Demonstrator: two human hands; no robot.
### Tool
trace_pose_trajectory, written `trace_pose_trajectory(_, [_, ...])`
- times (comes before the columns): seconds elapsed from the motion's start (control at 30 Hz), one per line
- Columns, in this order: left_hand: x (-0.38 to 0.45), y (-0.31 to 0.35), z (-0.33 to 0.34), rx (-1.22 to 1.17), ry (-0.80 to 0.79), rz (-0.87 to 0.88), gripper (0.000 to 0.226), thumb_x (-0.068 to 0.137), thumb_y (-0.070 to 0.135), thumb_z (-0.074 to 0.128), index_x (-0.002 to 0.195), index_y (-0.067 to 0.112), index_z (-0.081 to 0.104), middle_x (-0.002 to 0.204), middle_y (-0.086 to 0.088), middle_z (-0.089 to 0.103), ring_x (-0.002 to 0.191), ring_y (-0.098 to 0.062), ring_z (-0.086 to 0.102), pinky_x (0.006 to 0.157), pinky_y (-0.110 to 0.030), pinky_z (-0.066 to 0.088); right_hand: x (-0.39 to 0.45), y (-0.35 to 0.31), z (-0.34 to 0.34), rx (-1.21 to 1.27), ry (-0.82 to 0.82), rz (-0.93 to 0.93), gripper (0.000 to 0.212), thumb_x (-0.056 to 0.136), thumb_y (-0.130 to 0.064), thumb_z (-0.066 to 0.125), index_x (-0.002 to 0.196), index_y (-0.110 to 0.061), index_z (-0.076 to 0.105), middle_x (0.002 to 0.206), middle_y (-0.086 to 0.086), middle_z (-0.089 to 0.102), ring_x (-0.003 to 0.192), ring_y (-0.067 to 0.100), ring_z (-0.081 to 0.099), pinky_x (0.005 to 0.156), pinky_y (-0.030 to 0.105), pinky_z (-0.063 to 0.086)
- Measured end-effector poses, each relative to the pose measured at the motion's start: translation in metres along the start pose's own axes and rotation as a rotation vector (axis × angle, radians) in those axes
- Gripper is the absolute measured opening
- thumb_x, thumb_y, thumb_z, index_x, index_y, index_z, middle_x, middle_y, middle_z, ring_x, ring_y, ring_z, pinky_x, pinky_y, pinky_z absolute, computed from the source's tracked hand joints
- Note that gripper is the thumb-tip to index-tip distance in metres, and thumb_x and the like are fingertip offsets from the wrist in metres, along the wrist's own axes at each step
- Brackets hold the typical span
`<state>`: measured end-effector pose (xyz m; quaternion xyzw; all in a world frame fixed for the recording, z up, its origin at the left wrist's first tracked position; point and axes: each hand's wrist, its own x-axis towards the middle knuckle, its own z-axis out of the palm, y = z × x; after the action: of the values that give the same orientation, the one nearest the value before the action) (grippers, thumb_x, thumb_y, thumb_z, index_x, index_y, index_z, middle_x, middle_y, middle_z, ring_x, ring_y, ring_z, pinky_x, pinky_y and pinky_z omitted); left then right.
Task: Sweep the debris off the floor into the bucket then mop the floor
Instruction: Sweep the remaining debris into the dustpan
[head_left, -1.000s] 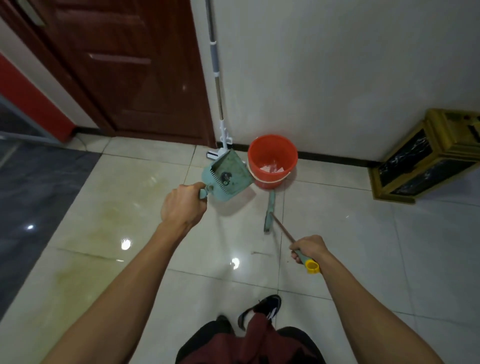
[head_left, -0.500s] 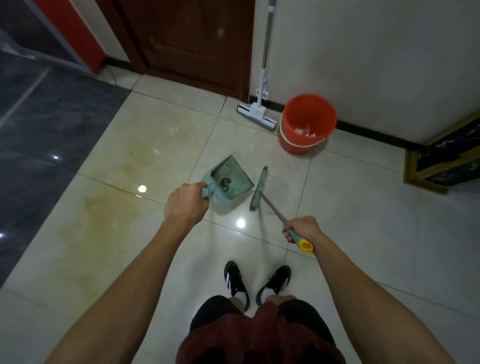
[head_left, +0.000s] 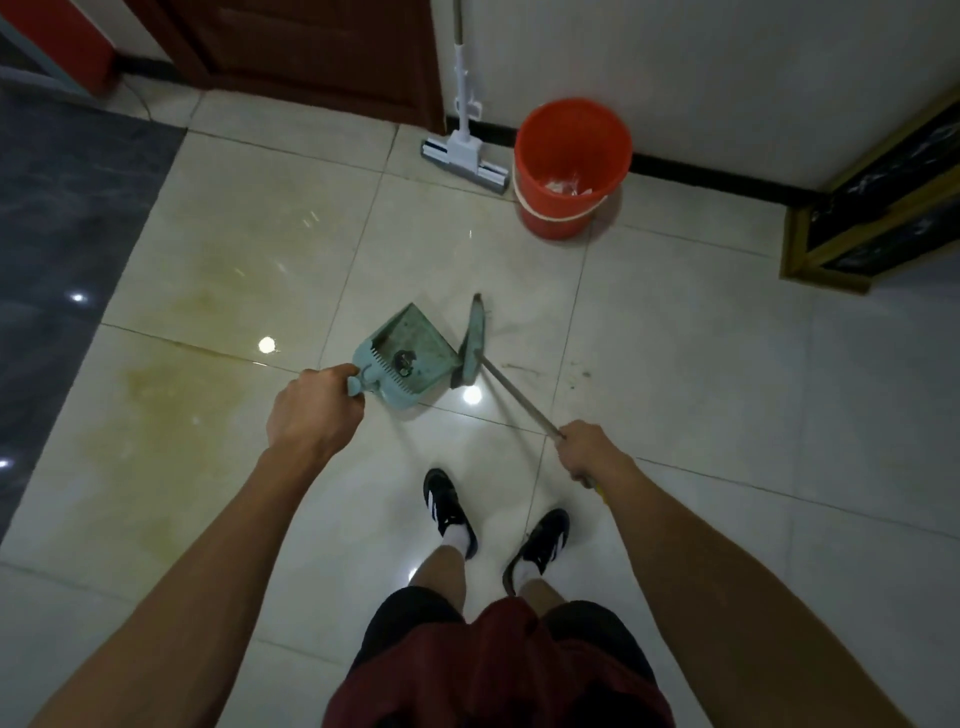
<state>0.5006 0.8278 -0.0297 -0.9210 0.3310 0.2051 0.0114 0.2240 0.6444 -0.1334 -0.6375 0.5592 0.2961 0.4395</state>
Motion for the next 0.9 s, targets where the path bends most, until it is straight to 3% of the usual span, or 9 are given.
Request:
trace_pose_trajectory(0.23, [0.0, 0.061, 0.008, -0.003, 0.005, 0.047, 0.012, 0.091, 0.026, 0.059, 0.093, 0.025, 0.071, 0.079, -0.008, 0.067, 0.07, -0.033, 0.061, 0.063, -0.037, 0.052, -0.012, 0.059, -0.021, -0.062, 0.057, 0.054, 0.015, 0.095, -0.005, 0.048, 0.108, -0.004, 0.057, 0.074, 0.009, 0.051, 0.057, 0.022, 0.054, 0.047, 0.03, 0.044])
trace_pose_trajectory(0.43, [-0.001, 0.111, 0.008, 0.002, -0.02, 0.092, 0.006, 0.088, 0.024, 0.064, 0.086, 0.023, 0.07, 0.079, -0.008, 0.066, 0.072, -0.034, 0.061, 0.063, -0.037, 0.048, -0.02, 0.124, -0.04, 0.052, 0.105, 0.142, 0.022, 0.091, -0.003, 0.045, 0.108, -0.005, 0.058, 0.078, 0.012, 0.055, 0.057, 0.023, 0.055, 0.044, 0.027, 0.04])
trace_pose_trajectory(0.63, [-0.019, 0.139, 0.017, 0.023, -0.022, 0.14, 0.007, 0.09, 0.026, 0.064, 0.09, 0.024, 0.071, 0.079, -0.007, 0.066, 0.071, -0.032, 0.061, 0.063, -0.036, 0.048, -0.017, 0.158, -0.062, 0.395, 0.105, 0.168, 0.023, 0.088, -0.002, 0.046, 0.099, 0.008, 0.064, 0.07, 0.021, 0.064, 0.048, 0.027, 0.058, 0.046, 0.027, 0.045])
trace_pose_trajectory(0.73, [-0.024, 0.141, 0.017, 0.028, -0.03, 0.144, 0.008, 0.091, 0.027, 0.063, 0.089, 0.024, 0.071, 0.078, -0.007, 0.065, 0.07, -0.032, 0.06, 0.063, -0.036, 0.047, -0.015, 0.16, -0.069, 0.617, 0.087, 0.15, 0.026, 0.092, -0.005, 0.044, 0.102, 0.009, 0.064, 0.061, 0.018, 0.057, 0.049, 0.026, 0.052, 0.048, 0.028, 0.041])
trace_pose_trajectory(0.9, [-0.022, 0.133, 0.023, 0.045, -0.06, 0.18, 0.01, 0.095, 0.028, 0.061, 0.09, 0.025, 0.069, 0.072, -0.002, 0.061, 0.064, -0.025, 0.057, 0.06, -0.032, 0.043, -0.005, 0.141, -0.068, 0.826, 0.117, 0.153, 0.025, 0.094, -0.002, 0.038, 0.092, 0.006, 0.061, 0.053, 0.015, 0.048, 0.032, 0.019, 0.041, 0.044, 0.024, 0.031])
